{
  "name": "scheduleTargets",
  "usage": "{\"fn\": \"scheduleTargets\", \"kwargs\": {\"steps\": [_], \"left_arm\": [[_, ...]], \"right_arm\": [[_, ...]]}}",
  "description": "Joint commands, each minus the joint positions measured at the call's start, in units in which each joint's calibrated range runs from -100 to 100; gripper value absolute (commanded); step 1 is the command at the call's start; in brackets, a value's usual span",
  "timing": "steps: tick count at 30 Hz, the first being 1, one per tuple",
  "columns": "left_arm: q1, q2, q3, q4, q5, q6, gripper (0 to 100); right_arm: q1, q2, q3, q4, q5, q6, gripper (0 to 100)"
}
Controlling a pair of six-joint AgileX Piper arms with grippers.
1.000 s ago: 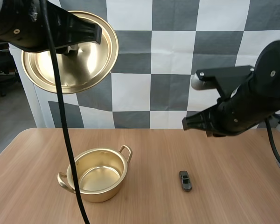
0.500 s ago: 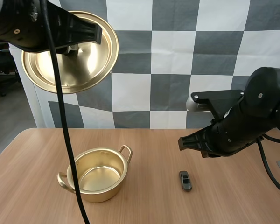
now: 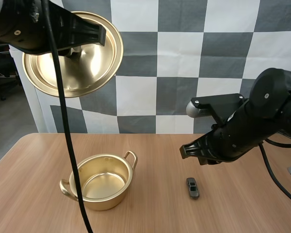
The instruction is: Open the pot, put the car inside, and close it
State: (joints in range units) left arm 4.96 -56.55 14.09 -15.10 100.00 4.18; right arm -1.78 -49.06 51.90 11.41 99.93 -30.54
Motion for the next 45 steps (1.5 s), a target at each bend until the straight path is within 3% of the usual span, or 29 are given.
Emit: {"fn": "scheduleTargets", "kwargs": {"steps": [1,3,8,23,25,27,31,38,45], "left_arm": [[0.00,-0.1,0.0,0.0,0.0,0.0,0],[0.00,-0.1,0.0,0.0,0.0,0.0,0],[0.00,-0.1,0.0,0.0,0.0,0.0,0],[0.00,-0.1,0.0,-0.4,0.0,0.0,0],[0.00,-0.1,0.0,-0.4,0.0,0.0,0],[0.00,-0.1,0.0,-0.4,0.0,0.0,0],[0.00,-0.1,0.0,-0.4,0.0,0.0,0],[0.00,-0.1,0.0,-0.6,0.0,0.0,0],[0.00,-0.1,0.0,-0.8,0.0,0.0,0]], "right_arm": [[0.1,-0.2,0.0,0.6,0.1,-1.5,60],[0.1,-0.2,0.0,2.4,0.1,-3.3,67],[0.1,-0.2,0.0,5.4,0.1,-4.9,73],[0.1,-0.2,0.0,5.4,0.1,-4.6,74],[0.1,-0.2,0.0,5.4,0.1,-2.1,81],[0.1,-0.2,0.0,5.3,0.1,1.9,100],[0.1,-0.1,0.0,3.3,0.1,0.3,100],[0.1,0.0,0.0,-6.5,0.1,0.3,100],[0.1,1.0,1.2,-5.5,0.1,0.3,100]]}}
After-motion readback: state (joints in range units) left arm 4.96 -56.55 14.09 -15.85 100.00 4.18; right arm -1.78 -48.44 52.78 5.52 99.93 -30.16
